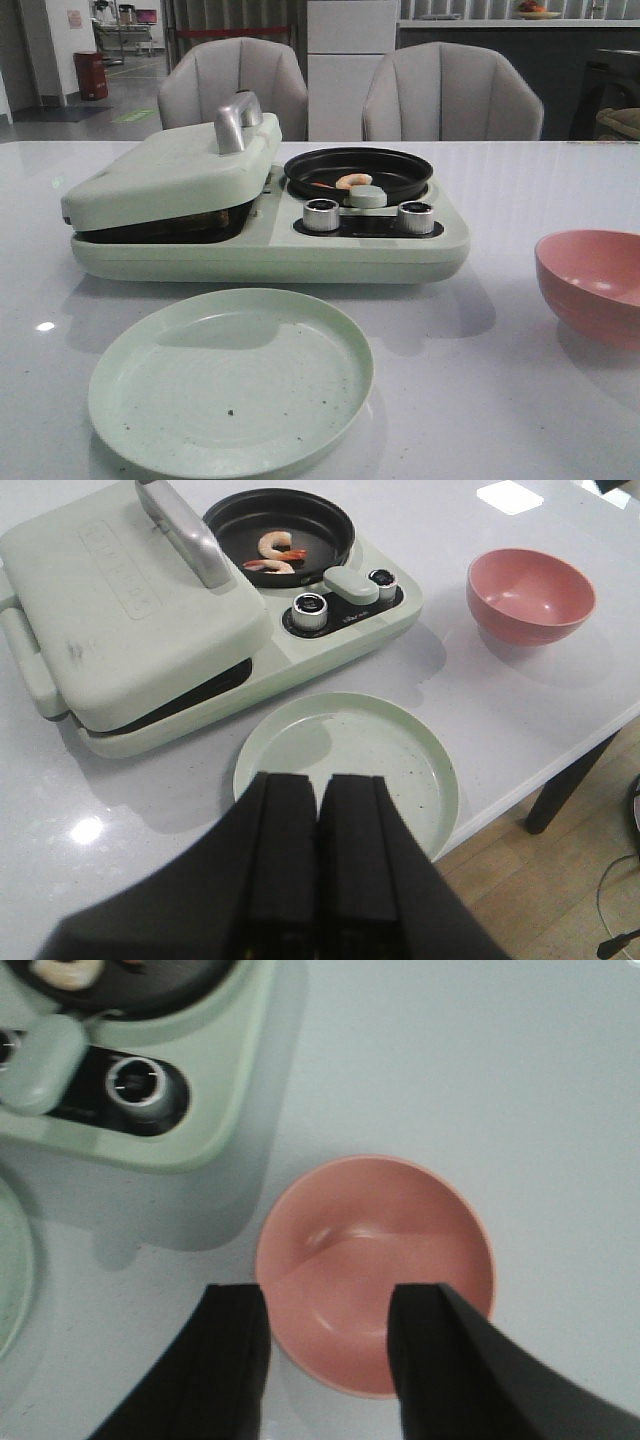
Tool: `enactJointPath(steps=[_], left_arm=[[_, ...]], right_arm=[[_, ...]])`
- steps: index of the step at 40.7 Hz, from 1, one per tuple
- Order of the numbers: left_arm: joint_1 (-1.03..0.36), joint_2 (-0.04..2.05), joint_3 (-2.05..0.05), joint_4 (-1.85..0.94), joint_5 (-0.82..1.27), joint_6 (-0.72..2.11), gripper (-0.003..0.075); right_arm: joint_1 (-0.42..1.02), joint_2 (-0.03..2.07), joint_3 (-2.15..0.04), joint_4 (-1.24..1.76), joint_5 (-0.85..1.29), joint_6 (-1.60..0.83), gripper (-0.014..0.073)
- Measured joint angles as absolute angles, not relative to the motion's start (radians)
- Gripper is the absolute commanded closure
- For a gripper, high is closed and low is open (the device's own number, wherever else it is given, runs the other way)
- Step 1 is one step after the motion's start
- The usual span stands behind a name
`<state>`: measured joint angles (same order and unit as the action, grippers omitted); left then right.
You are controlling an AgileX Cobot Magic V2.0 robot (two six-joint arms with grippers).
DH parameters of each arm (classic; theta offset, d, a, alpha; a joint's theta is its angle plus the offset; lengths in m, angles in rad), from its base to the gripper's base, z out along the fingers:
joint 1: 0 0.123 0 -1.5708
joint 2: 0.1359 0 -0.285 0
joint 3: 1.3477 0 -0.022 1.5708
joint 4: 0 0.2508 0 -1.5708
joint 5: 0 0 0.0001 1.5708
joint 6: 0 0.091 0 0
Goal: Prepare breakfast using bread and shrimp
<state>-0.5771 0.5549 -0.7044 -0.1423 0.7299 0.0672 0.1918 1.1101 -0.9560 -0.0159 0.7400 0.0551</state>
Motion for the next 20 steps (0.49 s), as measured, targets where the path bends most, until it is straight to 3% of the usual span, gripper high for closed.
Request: enactJointPath(steps=[20], left_arm=[[-0.577,0.555,-0.704,-0.142,0.73,0.067,0.0619]], right_arm=[[0.233,0.535,-0.76,-0.066,1.036,0.069,0.0182]])
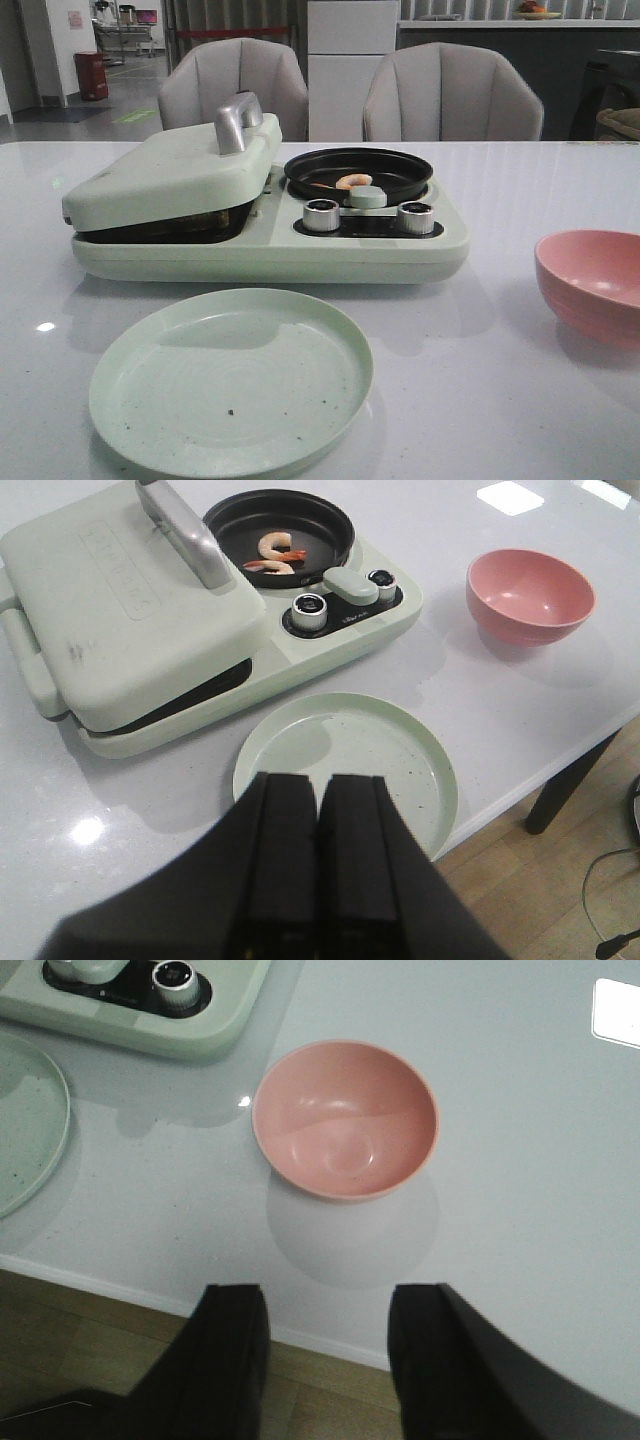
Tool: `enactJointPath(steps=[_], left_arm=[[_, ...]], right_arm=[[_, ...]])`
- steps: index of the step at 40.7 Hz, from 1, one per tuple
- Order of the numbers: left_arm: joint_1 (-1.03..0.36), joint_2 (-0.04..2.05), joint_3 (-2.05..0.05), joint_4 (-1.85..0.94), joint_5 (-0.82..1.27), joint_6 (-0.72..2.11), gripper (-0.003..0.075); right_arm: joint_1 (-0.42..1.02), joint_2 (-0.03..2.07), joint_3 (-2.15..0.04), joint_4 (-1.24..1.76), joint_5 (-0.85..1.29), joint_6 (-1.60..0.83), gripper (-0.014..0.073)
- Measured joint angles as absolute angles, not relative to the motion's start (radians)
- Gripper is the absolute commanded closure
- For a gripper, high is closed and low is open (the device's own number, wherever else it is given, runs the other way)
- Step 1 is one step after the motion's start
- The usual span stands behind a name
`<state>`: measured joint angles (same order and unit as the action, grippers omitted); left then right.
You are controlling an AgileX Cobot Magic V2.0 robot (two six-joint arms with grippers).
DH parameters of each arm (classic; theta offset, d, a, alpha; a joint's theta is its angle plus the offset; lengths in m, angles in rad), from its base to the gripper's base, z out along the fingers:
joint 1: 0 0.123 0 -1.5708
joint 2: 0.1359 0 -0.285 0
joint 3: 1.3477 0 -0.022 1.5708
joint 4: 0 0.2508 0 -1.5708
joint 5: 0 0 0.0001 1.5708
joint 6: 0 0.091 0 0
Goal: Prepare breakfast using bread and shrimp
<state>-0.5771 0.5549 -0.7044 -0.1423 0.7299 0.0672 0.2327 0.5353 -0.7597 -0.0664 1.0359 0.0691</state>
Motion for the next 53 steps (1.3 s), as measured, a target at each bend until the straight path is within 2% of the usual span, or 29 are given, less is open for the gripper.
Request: enactJointPath(steps=[10,12,20,31,43,53], left_arm=[[-0.577,0.555,-0.704,-0.141,0.73,0.067,0.0619],[-0.577,0.555,-0.704,-0.141,0.73,0.067,0.0619],[-0.577,0.555,-0.704,-0.141,0.73,0.067,0.0619],[-0.577,0.555,-0.703,-0.138,0.73,0.067,0.0618],[-0.525,0.555,-0.653,0.022,0.73,-0.072,0.0619],[-0.516,0.555,-0.628,0.039,0.73,-0.081,0.0619]], right_arm=[[0.233,0.422,-0.668,0.006,1.064,0.068,0.0209],[0.233,0.42,-0.655,0.01,1.064,0.068,0.0258],[0.233,0.42,-0.633,0.01,1.047,0.068,0.0564],[0.233,0.42,-0.632,0.01,1.007,0.07,0.0559],[0.233,0.42,-0.632,0.01,0.979,0.07,0.0559],[0.233,0.42,-0.632,0.01,0.979,0.07,0.0559]])
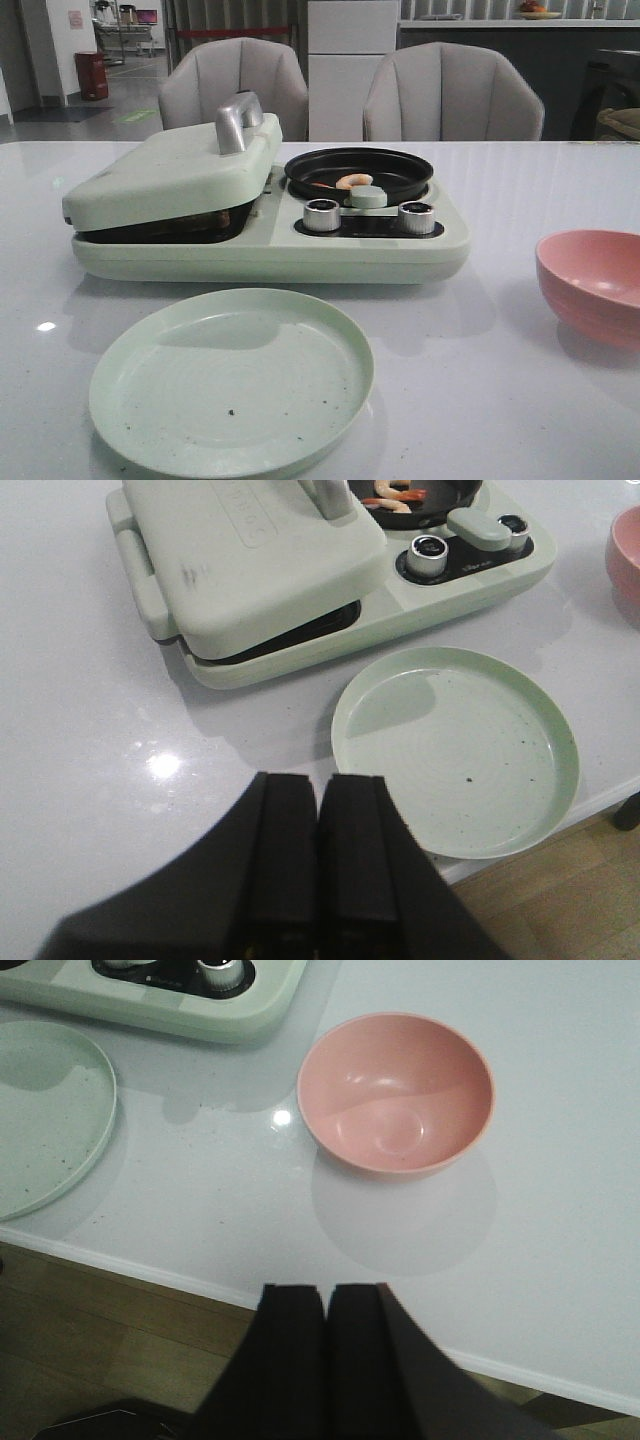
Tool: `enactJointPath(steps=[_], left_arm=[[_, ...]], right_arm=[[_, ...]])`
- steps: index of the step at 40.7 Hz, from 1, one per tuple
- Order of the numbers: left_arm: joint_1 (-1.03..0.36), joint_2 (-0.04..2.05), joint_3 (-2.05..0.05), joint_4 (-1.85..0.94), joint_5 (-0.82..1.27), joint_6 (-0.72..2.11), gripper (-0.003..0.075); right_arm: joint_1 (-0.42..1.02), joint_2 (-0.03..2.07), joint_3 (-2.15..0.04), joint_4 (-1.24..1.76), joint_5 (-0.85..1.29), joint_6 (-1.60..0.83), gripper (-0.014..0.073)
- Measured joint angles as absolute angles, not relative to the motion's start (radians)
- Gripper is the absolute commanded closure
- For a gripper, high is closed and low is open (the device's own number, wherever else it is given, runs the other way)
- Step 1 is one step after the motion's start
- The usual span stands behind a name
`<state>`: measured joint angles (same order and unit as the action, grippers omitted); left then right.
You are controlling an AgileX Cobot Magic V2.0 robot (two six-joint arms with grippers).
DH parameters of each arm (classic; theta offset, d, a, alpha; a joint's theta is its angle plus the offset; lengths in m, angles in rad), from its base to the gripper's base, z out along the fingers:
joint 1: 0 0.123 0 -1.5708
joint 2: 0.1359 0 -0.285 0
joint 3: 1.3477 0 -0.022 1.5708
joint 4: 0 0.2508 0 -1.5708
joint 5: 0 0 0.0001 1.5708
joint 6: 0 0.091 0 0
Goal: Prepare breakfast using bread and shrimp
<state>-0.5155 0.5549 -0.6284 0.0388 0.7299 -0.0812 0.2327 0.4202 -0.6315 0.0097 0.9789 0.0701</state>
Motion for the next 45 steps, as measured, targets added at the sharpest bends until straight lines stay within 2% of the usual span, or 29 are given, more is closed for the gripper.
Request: enactJointPath(steps=[14,20,32,45], left_arm=[[-0.513,0.545,-0.624,0.043,0.73,-0.081,0.0619],[-0.45,0.471,-0.589,0.047,0.715,-0.081,0.0619],[-0.274,0.222,-0.359,0.047,0.51,-0.083,0.0619],[-0.202,0.096,-0.125,0.047,0.288,-0.083,0.0619]], right_arm=[[0.233,0.42,-0.632,0.01,0.979,0.07,0.0559],[0.233,0.42,-0.632,0.01,0.979,0.072,0.0559],[0.233,0.42,-0.632,0.01,0.979,0.072,0.0559],[0.233,0.42,-0.632,0.01,0.979,0.072,0.0559]])
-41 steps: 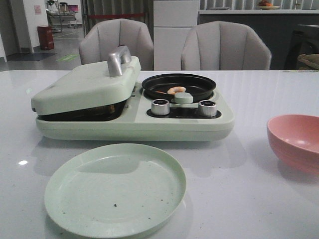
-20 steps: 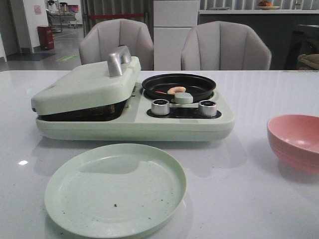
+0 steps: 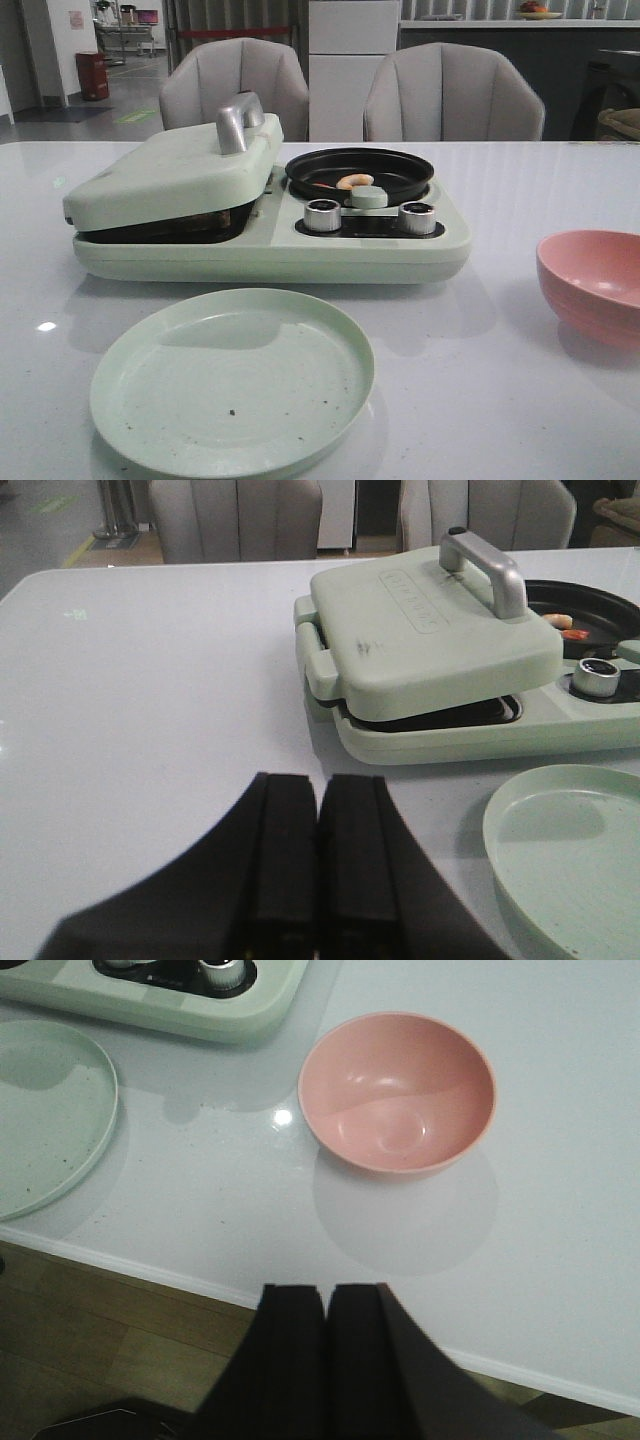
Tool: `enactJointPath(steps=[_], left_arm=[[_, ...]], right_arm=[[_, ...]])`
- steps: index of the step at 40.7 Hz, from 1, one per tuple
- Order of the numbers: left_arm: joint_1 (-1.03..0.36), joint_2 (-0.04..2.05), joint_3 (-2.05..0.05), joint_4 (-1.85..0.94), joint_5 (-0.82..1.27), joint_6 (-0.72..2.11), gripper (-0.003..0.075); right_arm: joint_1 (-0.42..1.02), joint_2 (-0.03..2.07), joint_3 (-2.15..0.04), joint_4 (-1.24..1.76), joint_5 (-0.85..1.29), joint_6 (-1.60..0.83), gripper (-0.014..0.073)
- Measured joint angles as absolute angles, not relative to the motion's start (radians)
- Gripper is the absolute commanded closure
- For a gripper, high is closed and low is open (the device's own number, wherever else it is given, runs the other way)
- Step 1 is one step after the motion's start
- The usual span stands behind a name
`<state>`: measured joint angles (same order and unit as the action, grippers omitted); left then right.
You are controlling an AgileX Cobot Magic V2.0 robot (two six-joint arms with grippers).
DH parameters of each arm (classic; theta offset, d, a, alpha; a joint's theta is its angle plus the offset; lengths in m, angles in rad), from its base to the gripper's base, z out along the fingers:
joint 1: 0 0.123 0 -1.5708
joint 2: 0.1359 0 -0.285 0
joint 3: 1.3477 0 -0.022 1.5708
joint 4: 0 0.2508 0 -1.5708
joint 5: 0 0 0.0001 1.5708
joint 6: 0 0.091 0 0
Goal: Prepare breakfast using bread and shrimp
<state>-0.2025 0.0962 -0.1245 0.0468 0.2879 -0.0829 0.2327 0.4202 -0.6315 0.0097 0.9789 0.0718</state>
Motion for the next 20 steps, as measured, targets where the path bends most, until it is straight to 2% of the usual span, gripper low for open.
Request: enactJointPath(steps=[12,20], left_arm=[[-0.099,-0.002,0.002,0.045,0.2,-0.07,0.0619],[-0.078,-0.004,0.001,0.02,0.135,-0.032,0.0619]], right_arm=[[0.233,0.42,-0.632,0.01,0.979,0.072,0.0559],[0.233,0.42,-0.631,0.01,0.979,0.072,0.0559]])
